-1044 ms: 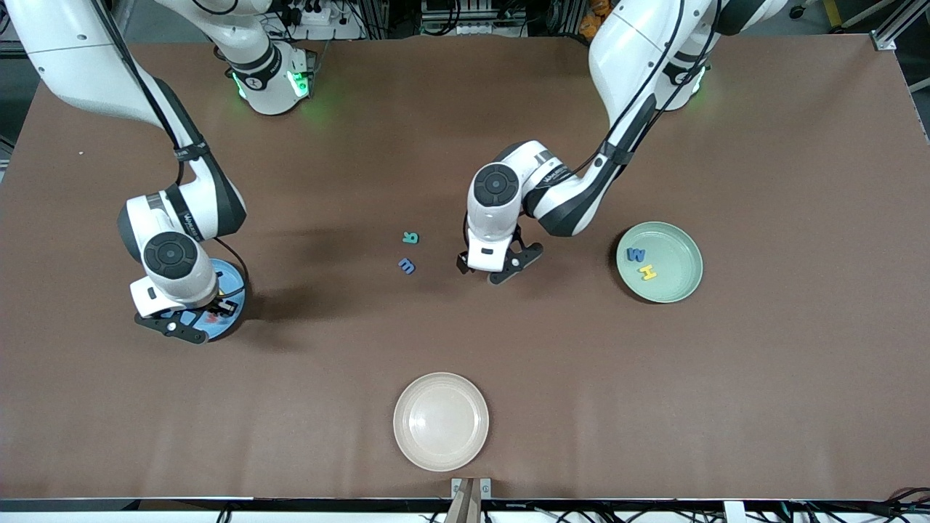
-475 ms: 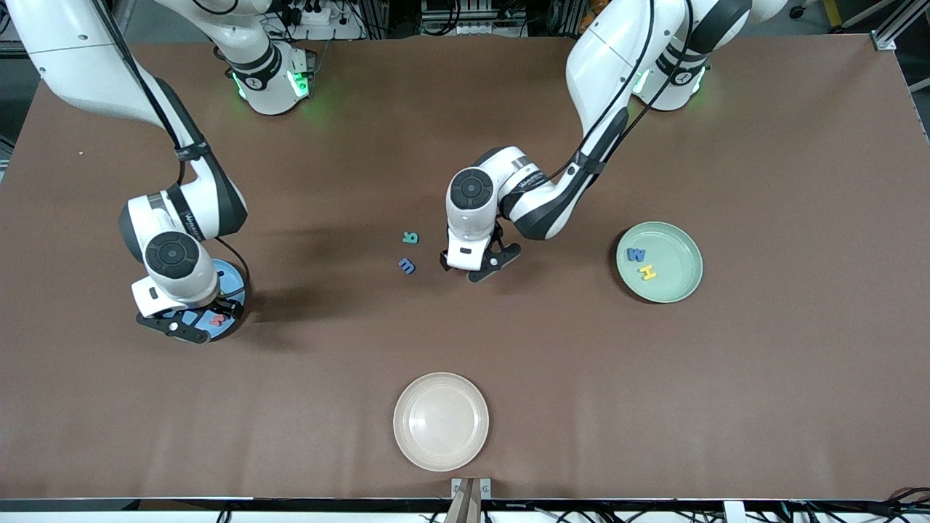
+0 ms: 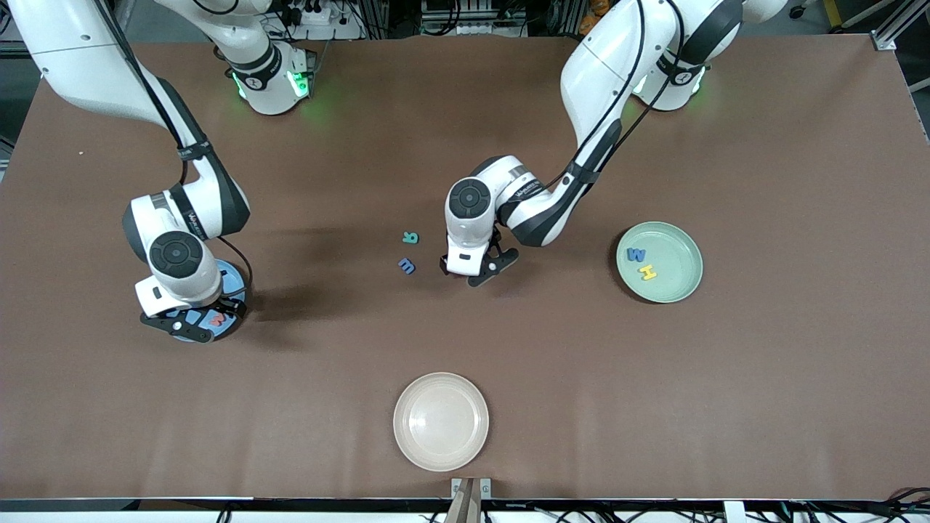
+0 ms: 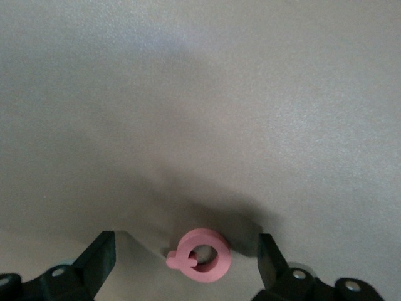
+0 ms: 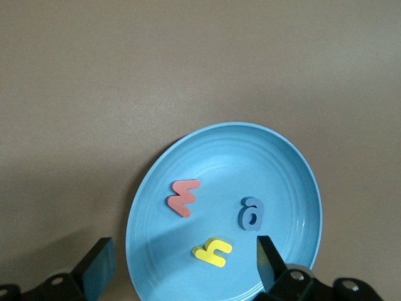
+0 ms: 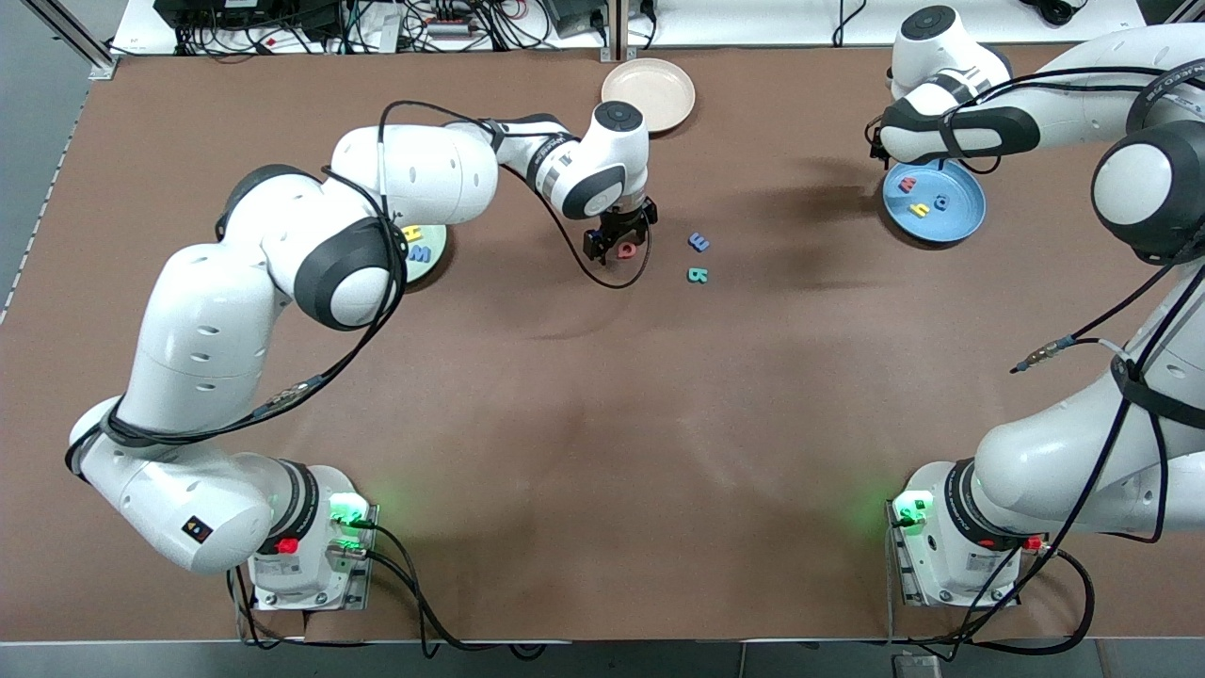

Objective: Sort upper and lower case letters into plates

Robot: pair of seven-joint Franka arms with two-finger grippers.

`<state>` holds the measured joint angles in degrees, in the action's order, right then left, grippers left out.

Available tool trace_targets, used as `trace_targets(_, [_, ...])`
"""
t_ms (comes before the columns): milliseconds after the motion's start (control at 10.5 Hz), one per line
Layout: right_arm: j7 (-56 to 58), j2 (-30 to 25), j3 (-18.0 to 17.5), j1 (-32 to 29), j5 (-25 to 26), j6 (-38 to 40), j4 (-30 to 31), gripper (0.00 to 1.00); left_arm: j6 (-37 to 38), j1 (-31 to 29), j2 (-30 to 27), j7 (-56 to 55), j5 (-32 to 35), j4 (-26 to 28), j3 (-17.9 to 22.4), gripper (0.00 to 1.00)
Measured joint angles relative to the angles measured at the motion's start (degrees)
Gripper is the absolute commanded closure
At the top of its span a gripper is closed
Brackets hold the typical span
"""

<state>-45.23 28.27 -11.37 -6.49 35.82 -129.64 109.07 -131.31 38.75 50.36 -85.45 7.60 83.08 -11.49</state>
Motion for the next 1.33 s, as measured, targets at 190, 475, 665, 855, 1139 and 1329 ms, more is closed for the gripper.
trace_targets(190, [0.0, 0.0, 0.0, 0.0, 0.0, 0.0, 0.02, 0.0, -0.39, 0.48, 0.29, -0.35, 0.0, -0.38, 0.23, 0.4])
trace_targets(475, [0.0, 0.0, -0.02, 0.08, 0.0, 0.0, 0.03, 0.0, -0.54, 0.6, 0.28, -0.36, 0.0, -1.22, 0.26, 0.47])
trace_targets(665, [0.0, 0.0, -0.04, 0.24, 0.0, 0.0, 0.04, 0.0, -0.49, 0.62, 0.26, -0.36, 0.0, -1.3, 0.27, 0.52])
trace_targets(855, [0.0, 0.0, -0.08, 0.35, 0.0, 0.0, 0.04, 0.0, -0.47, 0.64, 0.23, -0.37, 0.0, -1.33, 0.27, 0.59])
trace_targets(1139, [-0.03, 0.0, -0.5, 1.01, 0.0, 0.0, 0.04, 0.0, -0.4, 0.67, 0.16, -0.37, 0.0, -1.37, 0.3, 0.61])
trace_targets(1329, [-0.14, 0.04, -1.02, 1.9, -0.68, -0.01, 0.1, 0.0, -0.4, 0.67, 0.16, -0.37, 0.0, -1.37, 0.31, 0.61])
